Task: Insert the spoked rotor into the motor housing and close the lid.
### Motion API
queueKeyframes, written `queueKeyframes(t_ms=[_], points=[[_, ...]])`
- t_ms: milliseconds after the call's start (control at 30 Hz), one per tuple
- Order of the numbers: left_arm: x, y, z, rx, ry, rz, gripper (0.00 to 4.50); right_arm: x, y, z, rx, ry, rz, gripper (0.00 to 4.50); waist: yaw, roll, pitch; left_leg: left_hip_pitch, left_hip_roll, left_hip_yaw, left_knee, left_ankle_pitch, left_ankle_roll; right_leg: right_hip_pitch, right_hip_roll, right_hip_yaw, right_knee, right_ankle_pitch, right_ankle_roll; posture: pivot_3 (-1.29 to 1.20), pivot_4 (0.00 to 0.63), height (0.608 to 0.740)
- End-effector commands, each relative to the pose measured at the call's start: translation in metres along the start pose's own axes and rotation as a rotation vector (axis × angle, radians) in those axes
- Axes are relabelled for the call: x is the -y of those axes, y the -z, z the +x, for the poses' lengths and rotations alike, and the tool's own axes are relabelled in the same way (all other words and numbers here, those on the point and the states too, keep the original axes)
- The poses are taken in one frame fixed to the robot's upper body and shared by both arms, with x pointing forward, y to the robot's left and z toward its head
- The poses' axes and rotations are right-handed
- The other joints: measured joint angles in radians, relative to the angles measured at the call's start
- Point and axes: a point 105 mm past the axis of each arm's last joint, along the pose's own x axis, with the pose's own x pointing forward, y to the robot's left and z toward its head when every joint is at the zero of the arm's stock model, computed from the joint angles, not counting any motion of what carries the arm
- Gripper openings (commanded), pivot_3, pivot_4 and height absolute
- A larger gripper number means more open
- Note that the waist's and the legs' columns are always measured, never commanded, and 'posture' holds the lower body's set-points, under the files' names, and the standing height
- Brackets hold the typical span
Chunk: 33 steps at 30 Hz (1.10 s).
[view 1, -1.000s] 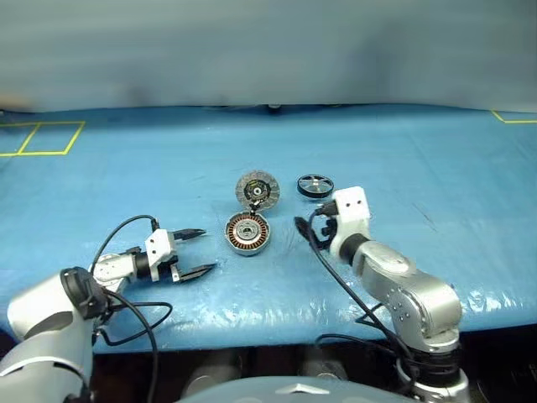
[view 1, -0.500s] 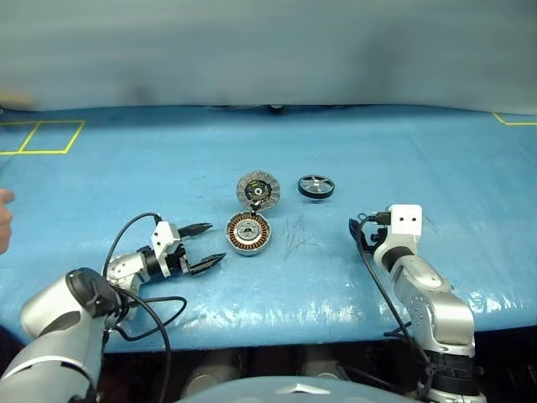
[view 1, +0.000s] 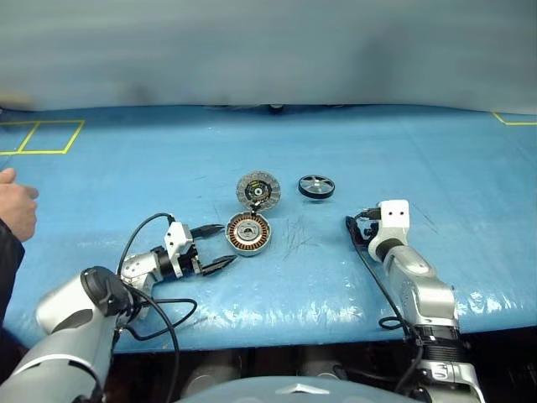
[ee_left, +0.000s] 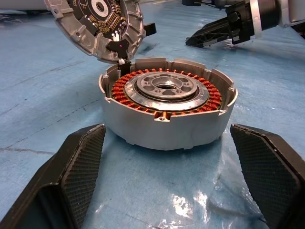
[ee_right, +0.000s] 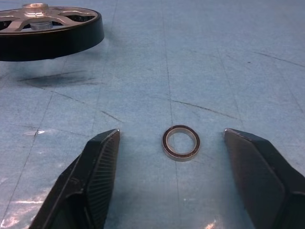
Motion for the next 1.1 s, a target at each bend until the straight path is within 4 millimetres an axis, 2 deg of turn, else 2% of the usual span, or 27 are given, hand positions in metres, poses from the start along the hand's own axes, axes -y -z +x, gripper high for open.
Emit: queueKeyframes(t_ms=[33,200,233,433,633,733,900,1100], points=[[-0.002,-0.004,0.002,0.015,-0.009,0.017,4.50,0.002,0.005,0.002,-0.021,0.017,0.023,2.43,0.001,0.000,0.000,0.000,0.000,0.000,0.000,0.000,0.000,0.000,0.000,0.000,0.000,0.000,0.000,0.00,0.150,0.740],[-0.001,-0.005,0.004,0.012,0.002,0.022,4.50,0.000,0.010,-0.002,-0.035,0.025,0.077,0.80,0.002,0.000,0.000,0.000,0.000,0.000,0.000,0.000,0.000,0.000,0.000,0.001,0.000,0.000,0.000,0.00,0.150,0.740],[-0.001,-0.005,0.004,0.012,0.003,0.023,4.50,-0.002,0.011,-0.004,-0.037,0.024,0.088,0.64,0.002,0.000,0.000,0.000,0.000,0.000,0.000,0.000,0.000,0.000,0.000,0.001,0.000,0.000,0.000,0.00,0.150,0.740],[0.001,-0.004,0.005,0.010,0.017,0.028,4.50,-0.016,0.012,-0.015,-0.011,-0.017,0.114,0.64,0.007,0.000,0.000,0.000,0.000,-0.001,0.000,-0.001,0.000,0.000,0.000,0.001,0.000,0.000,0.000,0.00,0.150,0.740],[0.003,-0.003,0.001,0.001,0.028,0.036,4.50,-0.099,-0.044,-0.050,0.211,-0.459,-0.025,0.64,-0.005,0.001,0.001,0.000,0.000,-0.001,0.000,0.000,0.000,-0.001,0.001,0.000,0.000,0.000,0.000,0.00,0.150,0.740],[0.003,-0.005,0.002,0.014,0.026,0.051,4.50,-0.127,-0.057,-0.063,0.231,-0.608,-0.083,0.64,-0.002,0.000,0.001,0.000,0.000,-0.001,0.001,0.000,0.000,0.000,0.001,-0.001,0.000,0.000,0.001,0.00,0.150,0.740],[0.004,-0.006,0.002,0.017,0.040,0.049,4.50,-0.171,-0.059,-0.077,0.205,-0.832,-0.168,0.64,0.004,-0.001,0.002,-0.001,0.000,-0.001,0.002,0.000,0.000,0.001,0.001,-0.002,-0.001,0.000,0.001,0.00,0.150,0.740],[0.006,-0.003,-0.003,0.002,0.047,0.047,4.50,-0.189,-0.045,-0.069,0.142,-0.887,-0.207,0.64,0.009,-0.001,0.002,-0.001,0.000,-0.001,0.002,-0.001,0.001,0.000,0.001,-0.002,-0.002,0.000,0.001,0.00,0.150,0.740]])
